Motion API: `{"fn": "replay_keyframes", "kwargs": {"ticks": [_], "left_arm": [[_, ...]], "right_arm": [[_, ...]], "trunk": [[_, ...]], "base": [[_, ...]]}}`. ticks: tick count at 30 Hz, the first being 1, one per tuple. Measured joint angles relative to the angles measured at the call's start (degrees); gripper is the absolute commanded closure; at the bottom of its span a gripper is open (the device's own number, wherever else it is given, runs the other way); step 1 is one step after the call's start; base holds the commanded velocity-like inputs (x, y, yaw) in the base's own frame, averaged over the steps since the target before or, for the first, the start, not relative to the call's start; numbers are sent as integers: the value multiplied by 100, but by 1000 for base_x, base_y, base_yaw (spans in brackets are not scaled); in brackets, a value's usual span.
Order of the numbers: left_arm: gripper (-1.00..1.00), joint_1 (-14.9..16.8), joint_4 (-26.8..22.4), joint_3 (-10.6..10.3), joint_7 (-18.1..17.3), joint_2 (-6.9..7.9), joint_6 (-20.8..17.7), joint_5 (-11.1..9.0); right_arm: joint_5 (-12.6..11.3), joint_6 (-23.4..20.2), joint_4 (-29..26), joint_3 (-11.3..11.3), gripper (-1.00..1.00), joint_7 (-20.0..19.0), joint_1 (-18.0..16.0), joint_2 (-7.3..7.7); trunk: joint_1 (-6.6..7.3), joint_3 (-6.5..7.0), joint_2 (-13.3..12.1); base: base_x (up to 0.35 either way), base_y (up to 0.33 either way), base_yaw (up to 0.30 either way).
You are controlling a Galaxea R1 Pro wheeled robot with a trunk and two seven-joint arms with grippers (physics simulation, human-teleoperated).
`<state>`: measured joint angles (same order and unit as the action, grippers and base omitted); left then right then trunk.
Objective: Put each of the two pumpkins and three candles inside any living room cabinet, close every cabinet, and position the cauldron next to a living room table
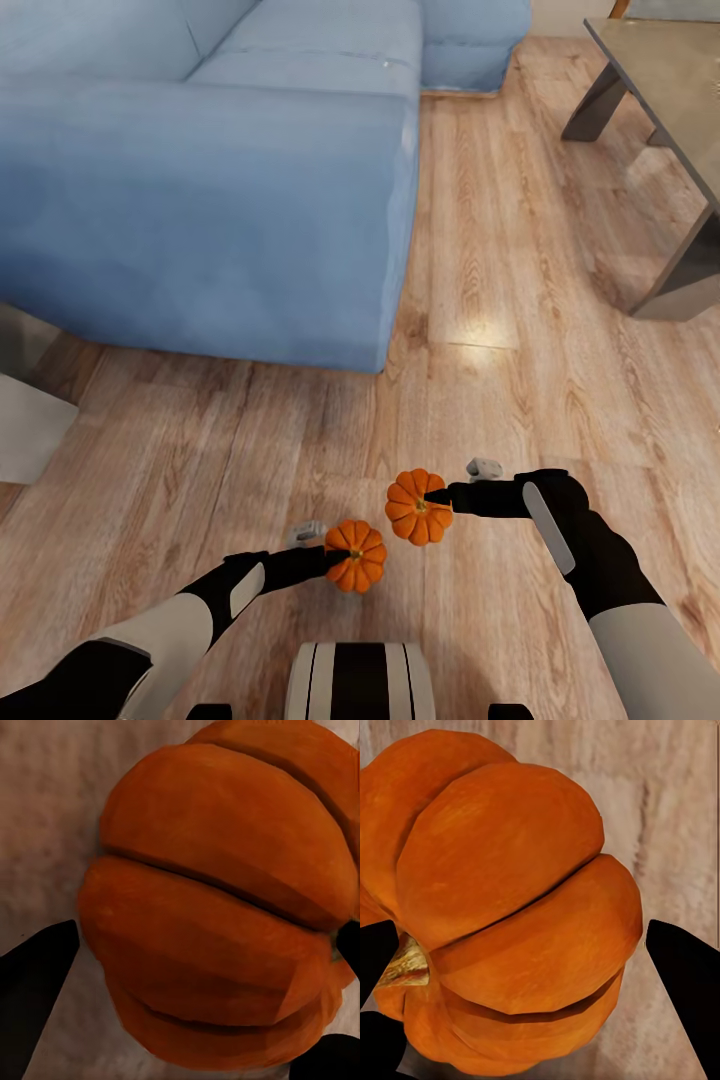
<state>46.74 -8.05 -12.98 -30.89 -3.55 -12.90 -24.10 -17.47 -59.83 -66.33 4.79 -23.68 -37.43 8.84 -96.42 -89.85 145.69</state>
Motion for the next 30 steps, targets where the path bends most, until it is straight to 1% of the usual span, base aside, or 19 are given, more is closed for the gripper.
{"fn": "replay_keyframes", "kwargs": {"ticks": [1,3,30], "left_arm": [[100,1,1,44,17,1,23,41],[100,0,2,28,18,1,26,52],[100,0,1,45,35,9,11,40]], "right_arm": [[-14,-2,0,0,100,1,-3,0],[-28,-4,-1,-1,100,2,-3,0],[2,-2,0,7,100,17,1,-1]], "trunk": [[2,22,-2],[7,66,-4],[77,665,-40]], "base": [[0,0,0],[0,0,0],[0,0,0]]}}
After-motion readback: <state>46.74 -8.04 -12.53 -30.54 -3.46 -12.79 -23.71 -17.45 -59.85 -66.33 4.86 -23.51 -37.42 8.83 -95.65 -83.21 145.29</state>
